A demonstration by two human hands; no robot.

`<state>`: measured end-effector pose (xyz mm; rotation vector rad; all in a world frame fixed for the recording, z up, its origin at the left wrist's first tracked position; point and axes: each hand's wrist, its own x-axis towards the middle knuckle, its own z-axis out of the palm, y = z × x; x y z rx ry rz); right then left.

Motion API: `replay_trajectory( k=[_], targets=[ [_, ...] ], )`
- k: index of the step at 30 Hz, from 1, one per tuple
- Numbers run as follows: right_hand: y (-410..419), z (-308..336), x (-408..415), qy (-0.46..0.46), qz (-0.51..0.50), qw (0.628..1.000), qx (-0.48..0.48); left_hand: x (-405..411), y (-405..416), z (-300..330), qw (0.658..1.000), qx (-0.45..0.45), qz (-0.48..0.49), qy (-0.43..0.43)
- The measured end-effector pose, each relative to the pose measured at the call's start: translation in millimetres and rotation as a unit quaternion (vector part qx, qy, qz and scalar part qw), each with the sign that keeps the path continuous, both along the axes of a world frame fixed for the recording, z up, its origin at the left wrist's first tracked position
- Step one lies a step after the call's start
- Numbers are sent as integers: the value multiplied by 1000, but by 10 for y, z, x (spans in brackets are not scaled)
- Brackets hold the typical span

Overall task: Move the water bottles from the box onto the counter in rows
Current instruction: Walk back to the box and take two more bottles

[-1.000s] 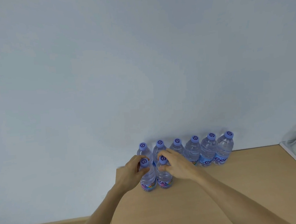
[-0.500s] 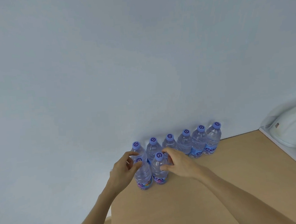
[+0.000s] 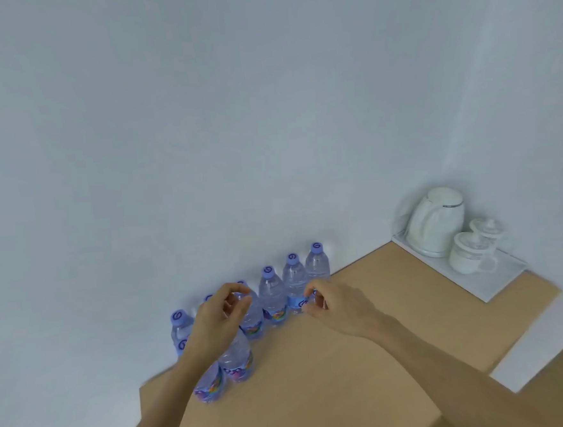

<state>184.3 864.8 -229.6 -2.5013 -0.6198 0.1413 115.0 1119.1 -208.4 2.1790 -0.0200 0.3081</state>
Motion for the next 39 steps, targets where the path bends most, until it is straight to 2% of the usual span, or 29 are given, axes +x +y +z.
replay_trajectory(
  k=[8, 15, 26, 32, 39],
  targets=[
    [-1845, 521, -171, -34, -122, 992, 7, 542, -1782, 580, 991, 11, -119, -60],
    [-3655, 952, -477, -83, -250, 964, -21, 891, -3607, 962, 959, 7, -260, -111],
    [-5986, 1325, -1258, -132, -457, 876, -81, 958, -6517, 1566, 877, -44, -464, -120],
    [-7014, 1341, -1390, -135, -531, 828, -117, 1113, -7887, 1543, 847, -34, -508, -150],
    [-8284, 1435, -1056, -132, -593, 785, -125, 1569, -9369, 1560, 814, -42, -553, -174]
  ],
)
